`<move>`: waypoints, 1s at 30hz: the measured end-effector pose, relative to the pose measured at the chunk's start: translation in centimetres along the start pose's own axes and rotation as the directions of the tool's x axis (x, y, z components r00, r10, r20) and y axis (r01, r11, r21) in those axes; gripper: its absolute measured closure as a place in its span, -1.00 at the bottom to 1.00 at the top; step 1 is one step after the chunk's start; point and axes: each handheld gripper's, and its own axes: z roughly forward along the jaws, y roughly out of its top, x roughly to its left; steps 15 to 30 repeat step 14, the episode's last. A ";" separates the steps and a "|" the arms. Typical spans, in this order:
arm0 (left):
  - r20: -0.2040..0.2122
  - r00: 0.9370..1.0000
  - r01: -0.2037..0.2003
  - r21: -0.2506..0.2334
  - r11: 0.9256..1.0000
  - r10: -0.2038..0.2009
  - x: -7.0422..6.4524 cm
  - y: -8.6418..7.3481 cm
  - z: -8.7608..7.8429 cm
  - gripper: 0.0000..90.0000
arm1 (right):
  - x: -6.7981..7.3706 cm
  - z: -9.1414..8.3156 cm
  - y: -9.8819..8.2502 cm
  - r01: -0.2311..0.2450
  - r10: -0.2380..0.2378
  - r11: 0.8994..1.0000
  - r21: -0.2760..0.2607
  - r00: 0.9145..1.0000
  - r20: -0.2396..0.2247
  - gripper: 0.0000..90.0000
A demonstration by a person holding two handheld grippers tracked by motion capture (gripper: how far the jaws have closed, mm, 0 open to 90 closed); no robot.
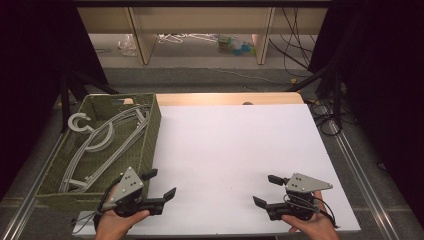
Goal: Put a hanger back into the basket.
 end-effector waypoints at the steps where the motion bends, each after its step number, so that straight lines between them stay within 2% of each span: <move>1: -0.001 1.000 0.013 -0.002 1.000 -0.013 0.0 0.0 0.0 -0.62 | 0.0 0.0 0.0 -0.001 0.001 1.000 0.005 1.000 -0.002 -0.63; 3: 0.001 1.000 0.015 -0.003 1.000 -0.015 0.0 0.0 0.0 -0.62 | 0.1 0.1 0.0 -0.009 0.009 1.000 0.013 1.000 -0.009 -0.63; 5: 0.003 1.000 0.016 -0.005 1.000 -0.016 0.0 0.0 0.0 -0.62 | 0.0 0.1 0.0 0.004 -0.004 1.000 0.000 1.000 -0.002 -0.63; 6: 0.005 1.000 0.003 -0.007 1.000 -0.003 0.0 0.0 0.0 -0.62 | 0.0 0.1 0.0 0.006 -0.006 1.000 -0.003 1.000 -0.002 -0.63; 7: 0.006 1.000 0.014 -0.008 1.000 -0.014 -0.1 0.0 0.0 -0.62 | 0.1 0.1 0.0 -0.001 0.001 1.000 0.000 1.000 -0.004 -0.63; 9: 0.006 1.000 0.008 -0.009 1.000 -0.008 0.0 0.0 0.0 -0.62 | 0.1 0.2 0.0 -0.011 0.010 1.000 -0.007 1.000 -0.022 -0.63; 11: 0.003 1.000 0.023 -0.015 1.000 -0.023 -0.1 0.0 0.0 -0.62 | 0.1 0.1 0.1 -0.007 0.007 1.000 -0.003 1.000 -0.011 -0.63; 14: 0.006 1.000 0.026 -0.032 0.999 -0.026 -0.2 -0.1 0.1 -0.62 | 0.1 0.1 0.1 -0.007 0.008 1.000 0.003 1.000 -0.023 -0.63; 30: 0.006 1.000 0.026 -0.032 0.999 -0.026 -0.2 -0.1 0.1 -0.62 | 0.1 0.1 0.1 -0.007 0.008 1.000 0.003 1.000 -0.023 -0.63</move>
